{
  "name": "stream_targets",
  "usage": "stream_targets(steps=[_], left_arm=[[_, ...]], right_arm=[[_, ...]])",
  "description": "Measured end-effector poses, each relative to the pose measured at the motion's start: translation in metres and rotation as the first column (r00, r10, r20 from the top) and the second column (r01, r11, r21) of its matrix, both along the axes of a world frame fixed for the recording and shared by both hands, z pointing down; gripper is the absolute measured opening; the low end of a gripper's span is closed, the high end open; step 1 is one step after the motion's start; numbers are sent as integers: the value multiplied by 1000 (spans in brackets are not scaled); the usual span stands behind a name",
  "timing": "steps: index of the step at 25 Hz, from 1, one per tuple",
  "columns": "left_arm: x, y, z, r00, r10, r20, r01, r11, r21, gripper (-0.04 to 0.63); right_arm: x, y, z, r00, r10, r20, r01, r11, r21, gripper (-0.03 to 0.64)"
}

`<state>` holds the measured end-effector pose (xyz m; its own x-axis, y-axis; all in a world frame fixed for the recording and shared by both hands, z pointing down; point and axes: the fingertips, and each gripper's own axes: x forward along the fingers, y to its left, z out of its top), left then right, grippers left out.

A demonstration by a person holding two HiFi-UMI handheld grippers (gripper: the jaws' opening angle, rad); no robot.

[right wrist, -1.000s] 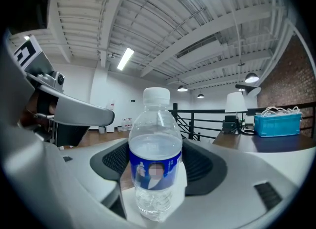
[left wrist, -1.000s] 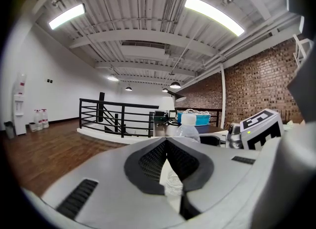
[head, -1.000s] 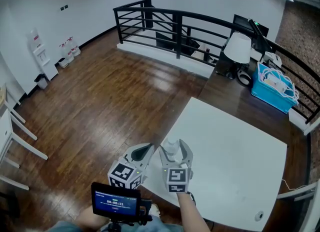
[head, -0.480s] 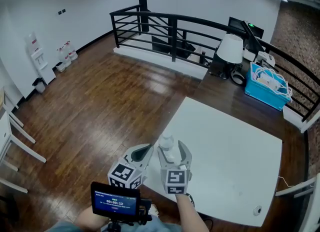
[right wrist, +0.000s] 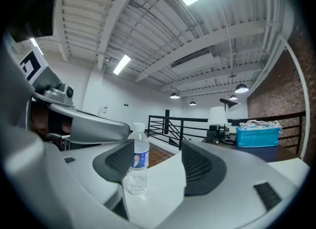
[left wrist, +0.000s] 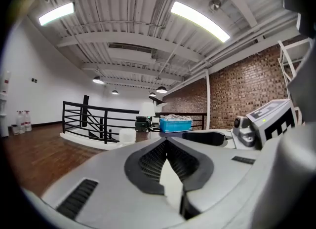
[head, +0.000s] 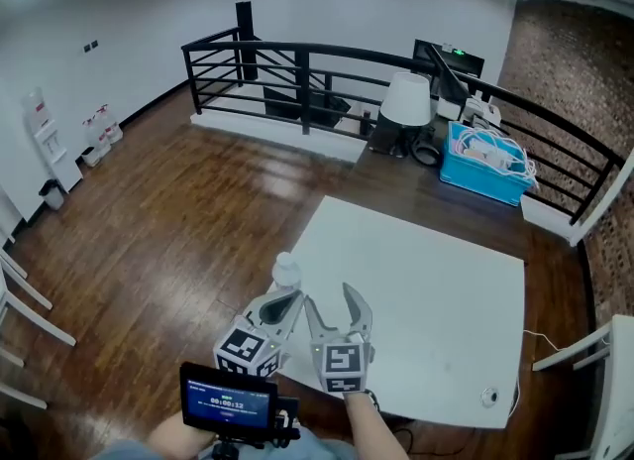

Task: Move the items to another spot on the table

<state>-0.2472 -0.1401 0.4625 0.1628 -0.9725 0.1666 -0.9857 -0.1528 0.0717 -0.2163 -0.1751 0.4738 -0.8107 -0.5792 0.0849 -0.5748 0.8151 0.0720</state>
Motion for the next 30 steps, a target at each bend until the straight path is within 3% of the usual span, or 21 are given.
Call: stream_targets(steps=[3, 9, 11, 13, 20, 30], left_arm=[[26, -8, -5, 999, 35, -4, -35, 999, 11, 12], [83, -26, -13, 993, 119, -14, -119, 992, 32, 12], [104, -31, -16, 988, 152, -20, -151, 988, 39, 12], [125, -36, -18, 983, 182, -22, -181, 982, 46, 12], [189, -52, -28, 963, 267, -28, -265, 962, 71, 12], [232, -57, -34, 955, 296, -23, -292, 952, 91, 12]], right_arm=[[30, -4, -12, 999, 45, 23, -45, 999, 12, 189], [90, -14, -33, 991, 127, 42, -128, 991, 29, 128], [110, -15, -39, 987, 150, 53, -152, 988, 36, 24], [130, -17, -43, 984, 168, 59, -171, 985, 40, 3], [190, -22, -59, 970, 233, 71, -237, 971, 42, 3], [241, -28, -56, 952, 298, 71, -299, 954, 14, 3]])
